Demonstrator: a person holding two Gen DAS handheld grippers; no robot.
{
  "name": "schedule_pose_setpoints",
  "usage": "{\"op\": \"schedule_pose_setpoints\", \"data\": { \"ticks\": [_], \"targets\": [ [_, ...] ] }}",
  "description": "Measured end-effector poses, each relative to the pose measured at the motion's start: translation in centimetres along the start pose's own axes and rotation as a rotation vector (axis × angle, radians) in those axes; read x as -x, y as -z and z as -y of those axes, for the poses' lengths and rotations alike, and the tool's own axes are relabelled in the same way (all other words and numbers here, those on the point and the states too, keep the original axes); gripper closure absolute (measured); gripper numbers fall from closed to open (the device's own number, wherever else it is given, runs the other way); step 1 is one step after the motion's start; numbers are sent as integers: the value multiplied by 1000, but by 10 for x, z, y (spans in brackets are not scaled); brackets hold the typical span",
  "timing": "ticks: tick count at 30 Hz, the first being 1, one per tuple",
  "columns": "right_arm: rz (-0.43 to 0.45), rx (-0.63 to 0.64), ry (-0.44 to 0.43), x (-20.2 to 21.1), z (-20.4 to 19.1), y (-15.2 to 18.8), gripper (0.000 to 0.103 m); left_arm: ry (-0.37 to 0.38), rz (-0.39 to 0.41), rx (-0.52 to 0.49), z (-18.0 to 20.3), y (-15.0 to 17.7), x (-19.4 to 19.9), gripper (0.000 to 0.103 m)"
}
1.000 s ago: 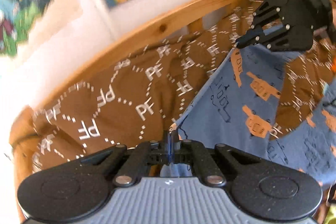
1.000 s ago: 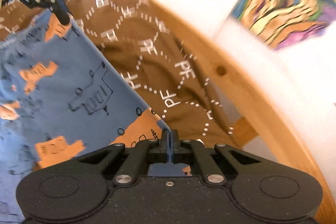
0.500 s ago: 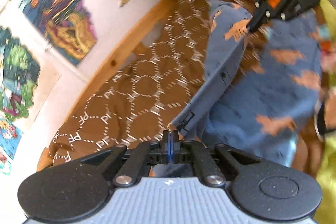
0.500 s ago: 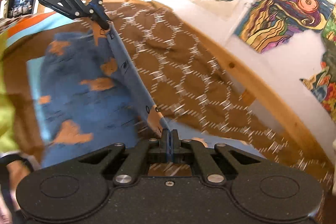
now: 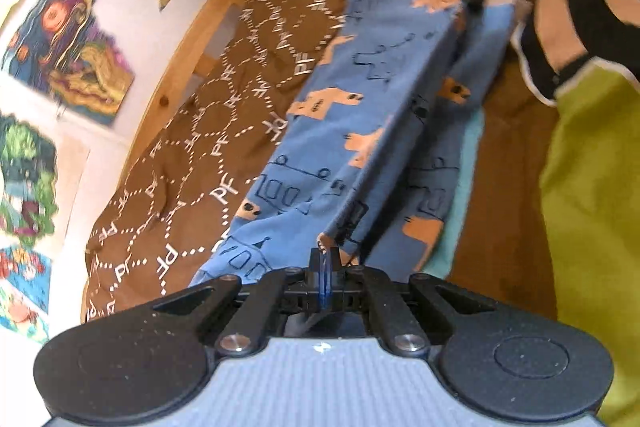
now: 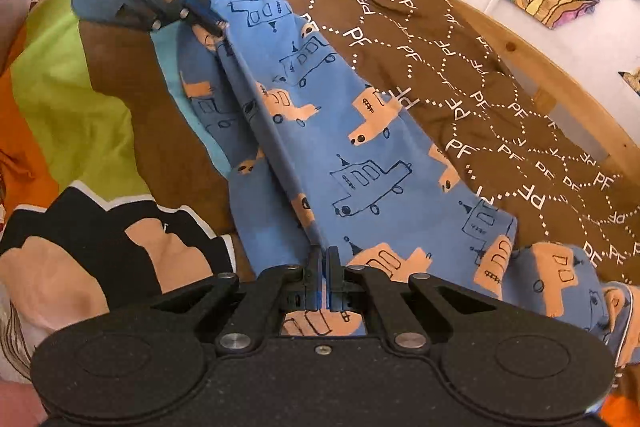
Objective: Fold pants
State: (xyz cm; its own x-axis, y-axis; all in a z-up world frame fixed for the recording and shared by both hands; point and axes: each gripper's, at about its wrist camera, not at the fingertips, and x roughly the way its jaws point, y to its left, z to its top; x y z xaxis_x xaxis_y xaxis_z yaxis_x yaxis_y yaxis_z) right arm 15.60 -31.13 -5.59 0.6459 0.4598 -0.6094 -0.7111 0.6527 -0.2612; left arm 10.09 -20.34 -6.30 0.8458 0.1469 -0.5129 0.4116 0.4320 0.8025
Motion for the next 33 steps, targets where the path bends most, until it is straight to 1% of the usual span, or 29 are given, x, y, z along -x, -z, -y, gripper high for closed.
{"op": "schedule_pose_setpoints", "data": {
  "ticks": [1, 3, 4, 7, 8, 9, 13, 14, 16, 18, 19, 20, 21, 23, 24, 26, 29, 33],
  "targets": [
    [2, -1, 3, 1, 0, 0, 101, -4, -2, -14, 2, 0, 1, 97],
    [3, -8, 14, 1, 1, 2, 87, -18, -6, -33, 4, 2, 2, 92],
    [-1, -11, 20, 0, 2, 3, 86, -24, -9, -37, 4, 2, 3, 89],
    [-1, -24, 18, -2, 6, 5, 84, -33, -28, -50, -1, 6, 3, 72],
    [0, -22, 19, -1, 6, 5, 83, -40, -32, -63, -3, 8, 4, 70],
    [2, -17, 20, -1, 5, 5, 83, -47, -39, -77, -3, 11, 5, 70],
    [9, 9, 24, -2, 3, 4, 82, -68, -84, -116, -8, 19, 5, 70],
    [10, 16, 25, -3, 2, 4, 82, -81, -95, -130, -9, 21, 4, 72],
    [10, 21, 26, -4, 2, 3, 82, -99, -107, -147, -11, 23, 3, 82],
    [10, 21, 26, -3, 2, 3, 83, -95, -108, -134, -16, 23, 4, 92],
    [10, 19, 24, -3, 2, 3, 85, -105, -103, -131, -18, 22, 5, 92],
    [10, 17, 19, -3, 2, 3, 89, -122, -96, -139, -18, 21, 5, 94],
    [11, 18, 17, -3, 2, 3, 94, -141, -86, -161, -18, 20, 6, 95],
    [15, 26, 23, -1, 1, 2, 101, -155, -71, -201, -18, 19, 8, 96],
    [13, 28, 24, -1, 0, 2, 103, -160, -62, -224, -19, 19, 10, 97],
    [16, 40, 24, 2, -1, 1, 103, -169, -55, -256, -22, 21, 12, 97],
    [13, 73, 26, 8, -6, -3, 103, -154, -63, -276, -27, 27, 11, 97],
    [-1, 95, 14, 11, -16, -7, 103, -134, -87, -292, -17, 37, 3, 97]
  ]
}}
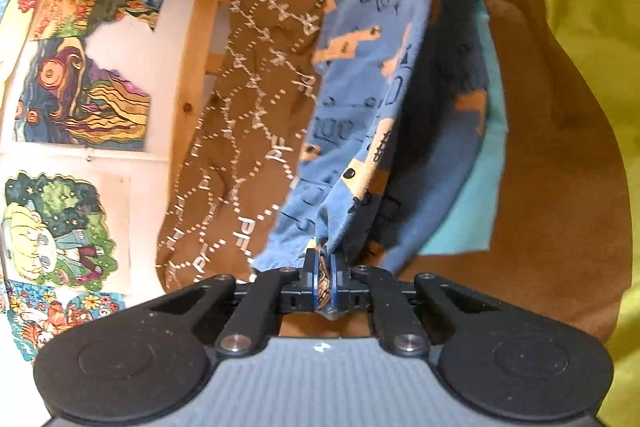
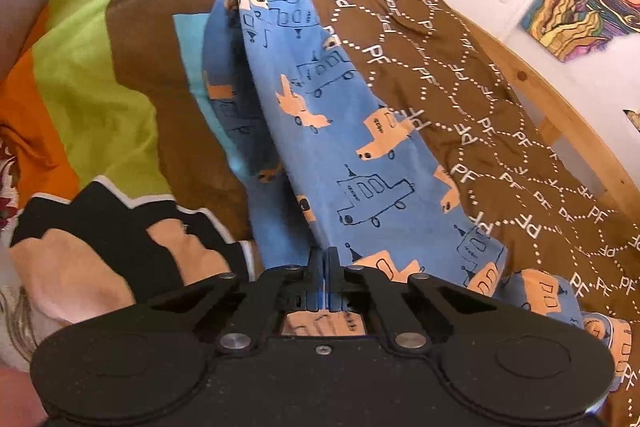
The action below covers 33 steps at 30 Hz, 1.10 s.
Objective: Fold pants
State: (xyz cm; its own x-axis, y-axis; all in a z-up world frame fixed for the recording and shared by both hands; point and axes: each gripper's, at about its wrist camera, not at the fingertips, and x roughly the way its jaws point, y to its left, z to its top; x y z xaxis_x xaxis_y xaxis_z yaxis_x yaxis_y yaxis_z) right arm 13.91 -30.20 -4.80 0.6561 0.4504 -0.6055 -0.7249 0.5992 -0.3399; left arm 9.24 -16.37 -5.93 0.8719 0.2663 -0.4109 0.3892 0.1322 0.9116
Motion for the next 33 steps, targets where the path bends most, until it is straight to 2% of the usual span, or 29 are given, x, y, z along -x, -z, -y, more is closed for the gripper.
{"op": "schedule_pose_setpoints", "data": {
  "ticks": [5, 10, 11, 13, 15, 17, 18, 19, 21, 25, 27, 29, 33],
  "targets": [
    [-34, 56, -14, -2, -17, -1, 103, 17, -14, -7, 15, 4, -10, 97],
    [-63, 10, -14, -11, -14, 1, 101, 28, -11, -20, 16, 6, -14, 92],
    [-58, 4, -11, -10, -14, 2, 94, 37, -7, -7, 14, 6, -13, 87],
    [-52, -29, -16, -6, -8, 3, 81, 59, -6, 45, 6, 5, -10, 68],
    [-43, -104, -11, 3, 2, 8, 52, 68, -9, 164, -9, 1, -6, 24],
    [-30, -201, 18, 14, 16, 16, 31, 92, 12, 303, -26, -5, -2, 5],
    [-22, -269, 41, 21, 26, 22, 24, 102, 30, 382, -35, -9, 1, 0],
    [-13, -335, 65, 28, 36, 28, 21, 103, 49, 459, -42, -16, 3, 0],
    [4, -471, 121, 40, 58, 45, 8, 106, 75, 601, -50, -35, 4, 0],
    [17, -729, 225, 57, 104, 82, 4, 174, 159, 833, -51, -97, -9, 0],
    [32, -855, 254, 64, 126, 101, 4, 194, 228, 865, -43, -132, -11, 0],
    [55, -967, 266, 70, 144, 119, 5, 198, 297, 851, -31, -167, -8, 0],
    [79, -1059, 255, 78, 167, 142, 7, 215, 422, 721, -1, -228, 0, 0]
  ]
}}
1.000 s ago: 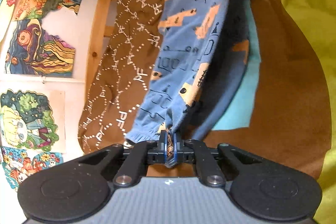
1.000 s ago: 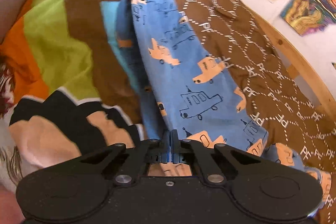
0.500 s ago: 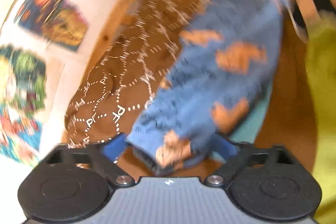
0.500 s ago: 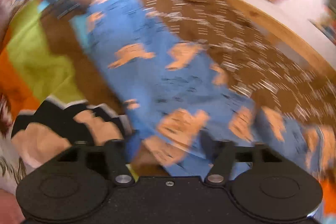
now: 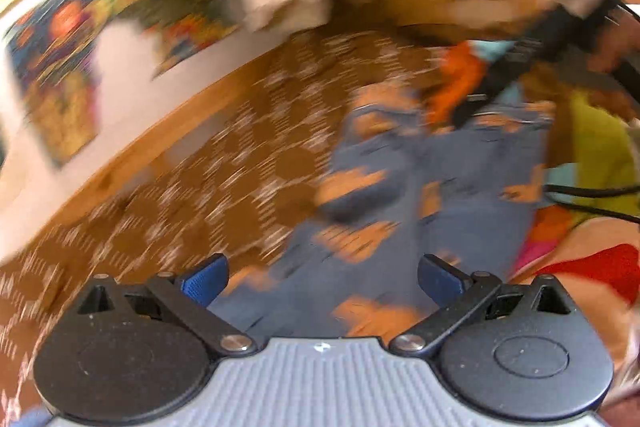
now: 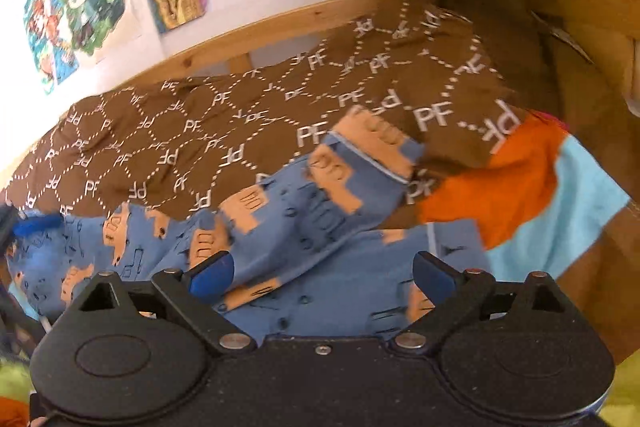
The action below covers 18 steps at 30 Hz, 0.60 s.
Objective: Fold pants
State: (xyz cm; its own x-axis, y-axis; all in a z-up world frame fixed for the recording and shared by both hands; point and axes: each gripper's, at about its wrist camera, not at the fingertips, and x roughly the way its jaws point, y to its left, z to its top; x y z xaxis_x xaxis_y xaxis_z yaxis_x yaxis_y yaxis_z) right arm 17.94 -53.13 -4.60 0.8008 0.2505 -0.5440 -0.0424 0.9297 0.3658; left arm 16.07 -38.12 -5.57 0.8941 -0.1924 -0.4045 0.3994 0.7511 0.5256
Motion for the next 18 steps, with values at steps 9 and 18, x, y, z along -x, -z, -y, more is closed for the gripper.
{"op": "schedule_pose_setpoints", "data": {
  "ticks": [9, 18],
  "targets": [
    [-35, 42, -3, -1, 24, 3, 10, 32, 38, -208, 67, -8, -29, 12],
    [-47, 70, -16, 1, 25, 9, 12, 126, -37, -216, 75, -13, -51, 64]
  ]
}}
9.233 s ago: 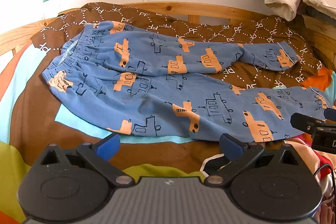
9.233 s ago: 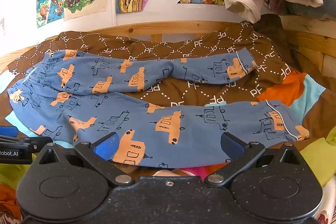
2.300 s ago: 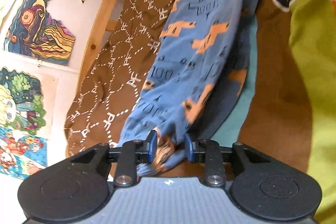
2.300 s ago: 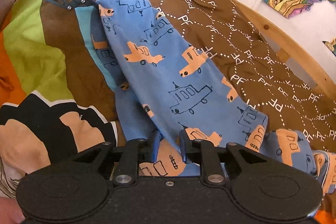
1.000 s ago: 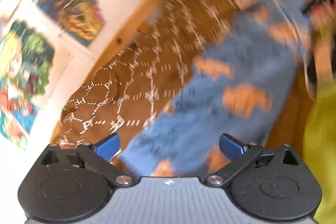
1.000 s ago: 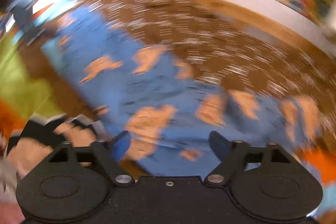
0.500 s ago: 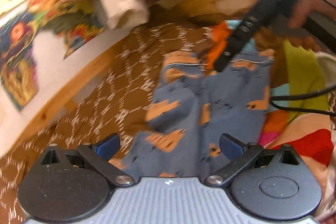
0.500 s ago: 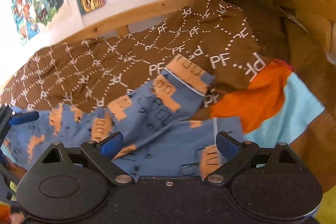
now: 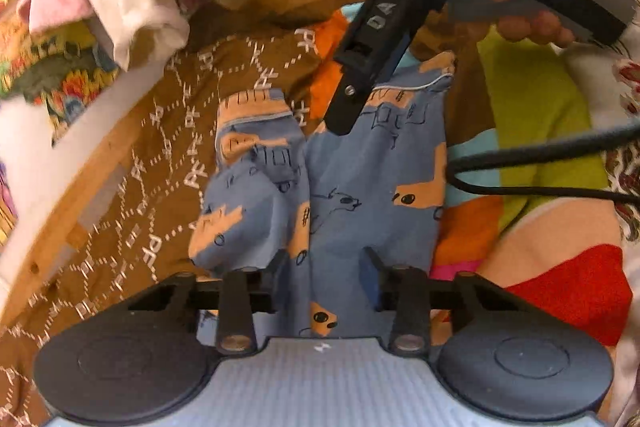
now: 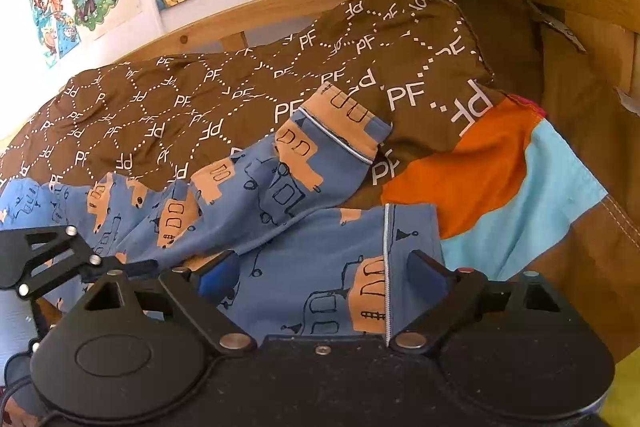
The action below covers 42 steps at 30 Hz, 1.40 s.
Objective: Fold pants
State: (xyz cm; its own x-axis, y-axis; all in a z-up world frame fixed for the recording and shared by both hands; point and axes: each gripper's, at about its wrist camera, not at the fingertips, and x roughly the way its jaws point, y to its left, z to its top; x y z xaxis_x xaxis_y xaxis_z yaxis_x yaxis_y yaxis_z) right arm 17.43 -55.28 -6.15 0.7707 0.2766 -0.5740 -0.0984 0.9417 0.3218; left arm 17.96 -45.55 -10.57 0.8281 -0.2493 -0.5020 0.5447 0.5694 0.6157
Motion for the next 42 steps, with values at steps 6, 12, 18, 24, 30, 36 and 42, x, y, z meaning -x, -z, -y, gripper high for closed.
{"op": "schedule_pose_setpoints", "data": {
  "ticks": [6, 12, 18, 24, 30, 36, 42],
  "targets": [
    [6, 23, -3, -5, -6, -4, 19, 0, -67, 65, -8, -1, 1, 70],
    [30, 8, 26, -21, -9, -23, 36, -39, -144, 176, -18, 3, 6, 74],
    [36, -135, 33, -49, 11, -49, 50, -36, -188, 231, -26, 6, 8, 96],
    [55, -363, -24, -69, 45, -64, 63, -17, -197, 268, -36, 7, 10, 101],
    [85, -434, -77, -65, 54, -65, 99, 13, -191, 315, -54, 9, 16, 102],
    [144, -475, -67, -14, 53, -64, 99, 76, -162, 348, -82, 13, 32, 102],
    [145, -465, 45, 56, 38, -32, 99, 141, -109, 207, -80, 15, 55, 102]
  ]
}}
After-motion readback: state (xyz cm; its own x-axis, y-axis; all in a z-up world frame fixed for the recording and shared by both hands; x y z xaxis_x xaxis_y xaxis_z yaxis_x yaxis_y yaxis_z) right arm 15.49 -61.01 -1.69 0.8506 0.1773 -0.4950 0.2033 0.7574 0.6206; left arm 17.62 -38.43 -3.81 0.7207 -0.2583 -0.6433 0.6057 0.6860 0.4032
